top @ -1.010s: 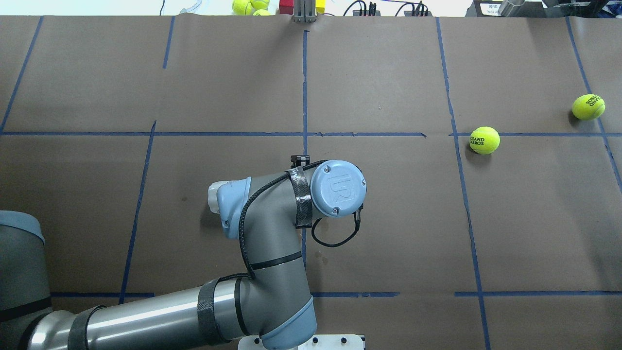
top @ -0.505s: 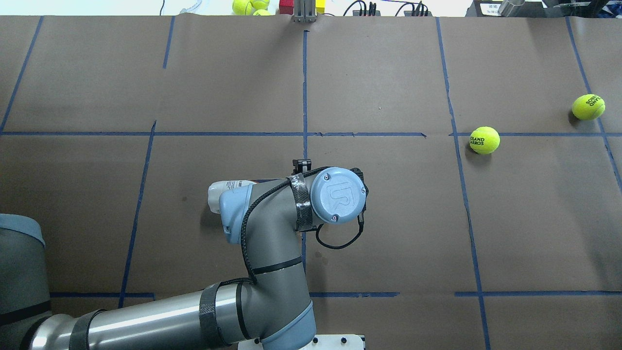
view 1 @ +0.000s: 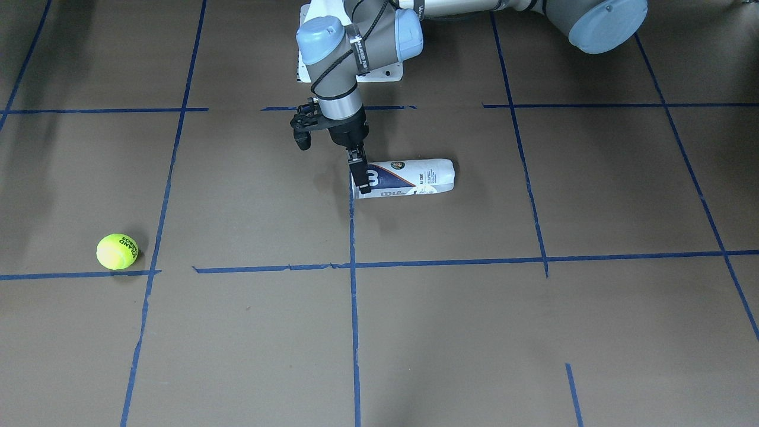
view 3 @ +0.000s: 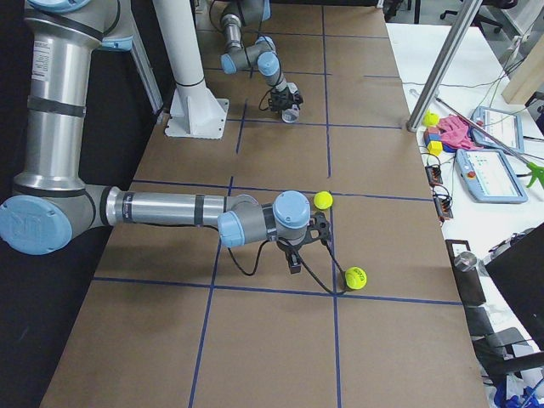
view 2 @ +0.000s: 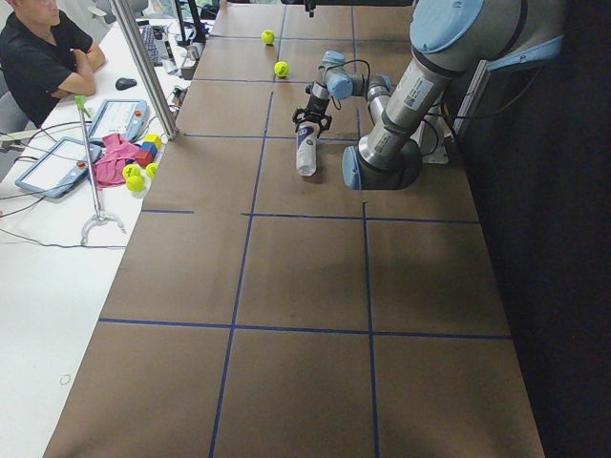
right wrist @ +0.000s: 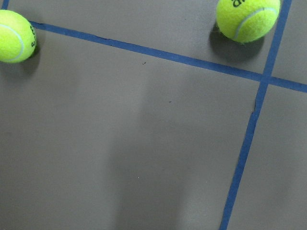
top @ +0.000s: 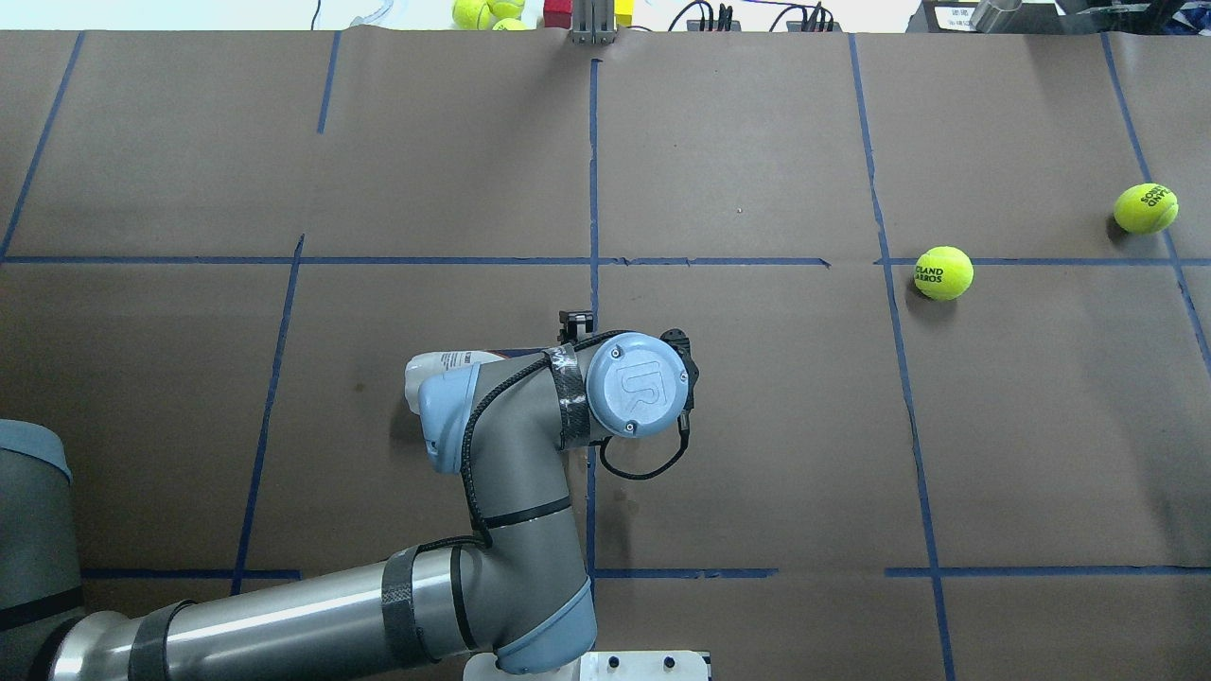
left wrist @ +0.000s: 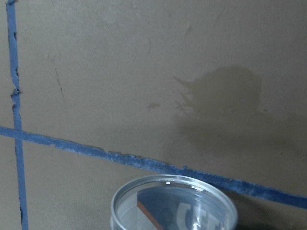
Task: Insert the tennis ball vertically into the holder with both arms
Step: 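Grasp the can with the left gripper and tilt it upright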
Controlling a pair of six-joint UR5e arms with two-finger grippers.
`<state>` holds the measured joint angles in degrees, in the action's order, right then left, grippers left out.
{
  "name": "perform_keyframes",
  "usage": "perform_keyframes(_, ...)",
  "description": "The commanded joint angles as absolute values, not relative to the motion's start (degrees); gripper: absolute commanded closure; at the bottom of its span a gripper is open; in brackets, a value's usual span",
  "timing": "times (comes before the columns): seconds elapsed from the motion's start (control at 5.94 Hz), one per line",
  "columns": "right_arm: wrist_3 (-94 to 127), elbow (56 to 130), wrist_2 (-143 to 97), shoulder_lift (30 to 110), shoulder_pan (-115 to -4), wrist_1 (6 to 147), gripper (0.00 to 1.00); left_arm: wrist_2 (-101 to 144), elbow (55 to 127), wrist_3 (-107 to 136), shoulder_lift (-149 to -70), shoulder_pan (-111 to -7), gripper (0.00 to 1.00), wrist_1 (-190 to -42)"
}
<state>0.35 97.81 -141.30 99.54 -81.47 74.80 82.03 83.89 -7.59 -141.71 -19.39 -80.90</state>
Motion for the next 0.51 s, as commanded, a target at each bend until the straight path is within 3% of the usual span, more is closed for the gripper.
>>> perform_keyframes(0.0,1.0,97.7,-141.3,99.3,-81.5,74.8,0.00,82.0,83.8,-7.7,-140.5,-19.7,0.00,-81.5)
perform_keyframes(0.34,1.3,97.7,-141.4,99.1,-81.5,74.8,0.00,82.0,83.8,-7.8,-140.4,-19.6,0.00,-83.0)
